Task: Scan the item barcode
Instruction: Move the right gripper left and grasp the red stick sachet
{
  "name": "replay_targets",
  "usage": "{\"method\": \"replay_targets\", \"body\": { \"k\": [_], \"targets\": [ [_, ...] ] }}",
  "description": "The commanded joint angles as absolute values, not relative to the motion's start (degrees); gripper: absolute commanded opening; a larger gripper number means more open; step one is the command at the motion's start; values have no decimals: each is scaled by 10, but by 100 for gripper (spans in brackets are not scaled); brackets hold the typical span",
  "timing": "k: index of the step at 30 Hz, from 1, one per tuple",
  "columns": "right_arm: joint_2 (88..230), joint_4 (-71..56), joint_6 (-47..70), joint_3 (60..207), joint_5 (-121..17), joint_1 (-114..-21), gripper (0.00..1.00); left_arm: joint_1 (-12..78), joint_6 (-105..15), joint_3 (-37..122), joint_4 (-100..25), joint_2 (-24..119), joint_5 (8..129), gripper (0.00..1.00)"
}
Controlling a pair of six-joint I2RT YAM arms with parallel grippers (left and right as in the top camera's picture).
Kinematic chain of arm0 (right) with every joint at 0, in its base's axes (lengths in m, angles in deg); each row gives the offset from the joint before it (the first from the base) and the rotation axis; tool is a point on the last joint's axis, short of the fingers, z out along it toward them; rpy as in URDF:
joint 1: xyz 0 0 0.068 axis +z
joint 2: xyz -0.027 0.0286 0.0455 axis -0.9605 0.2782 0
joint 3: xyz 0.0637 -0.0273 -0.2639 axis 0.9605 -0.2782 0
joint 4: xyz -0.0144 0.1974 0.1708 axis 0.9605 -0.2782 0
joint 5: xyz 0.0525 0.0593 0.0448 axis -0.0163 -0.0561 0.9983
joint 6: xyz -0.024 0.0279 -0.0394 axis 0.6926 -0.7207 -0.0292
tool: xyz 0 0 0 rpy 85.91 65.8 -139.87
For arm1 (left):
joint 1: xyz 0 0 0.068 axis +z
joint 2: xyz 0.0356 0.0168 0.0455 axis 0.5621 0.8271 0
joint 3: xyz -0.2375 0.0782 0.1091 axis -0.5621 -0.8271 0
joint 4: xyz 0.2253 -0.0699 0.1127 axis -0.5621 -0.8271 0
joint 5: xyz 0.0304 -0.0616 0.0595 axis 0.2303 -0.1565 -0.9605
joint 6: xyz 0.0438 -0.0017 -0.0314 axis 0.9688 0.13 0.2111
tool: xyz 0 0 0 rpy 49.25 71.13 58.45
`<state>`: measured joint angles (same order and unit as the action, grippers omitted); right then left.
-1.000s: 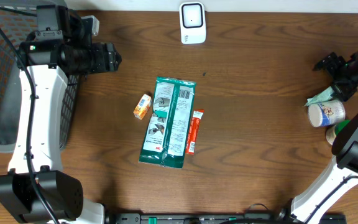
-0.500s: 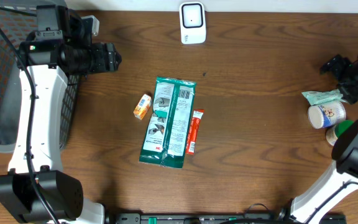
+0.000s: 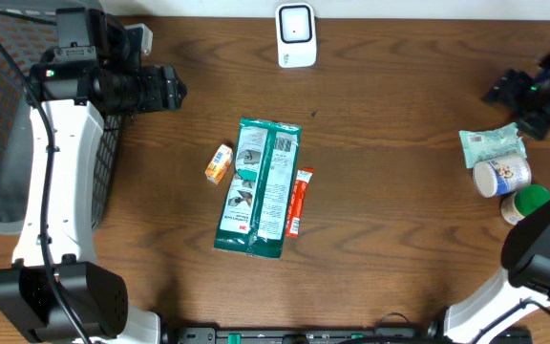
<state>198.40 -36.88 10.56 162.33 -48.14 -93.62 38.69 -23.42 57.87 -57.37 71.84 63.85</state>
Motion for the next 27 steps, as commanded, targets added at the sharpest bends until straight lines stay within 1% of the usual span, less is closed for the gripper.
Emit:
{"method": "replay_targets", "body": {
  "k": [1,4,11,16,19,22,24,27],
  "targets": [
    [1942,-373,154,1634,-386,-873,84,389,-225,577,-575,717,633,81],
    [1942,-390,153,1633,-374,-814,85,389,-225,577,-575,717,633,81],
    [1958,-402,149,1607,-391,-673,99,389,-225,577,-575,717,633,81],
    [1961,-396,97,1564,-391,-594,99,389,-225,577,-575,717,633,81],
    [1961,-367,91,1521,-395,-550,99,389,-225,577,-575,717,634,82],
    [1961,-318,14,1459,-451,-508,99,389,-225,577,-575,717,634,81],
    [1961,-286,-30,1418,-495,-483,96,389,-225,577,-575,717,634,81],
    [1961,-233,-69,1366,-532,-445,87,389,-225,577,-592,717,642,81]
  ]
}}
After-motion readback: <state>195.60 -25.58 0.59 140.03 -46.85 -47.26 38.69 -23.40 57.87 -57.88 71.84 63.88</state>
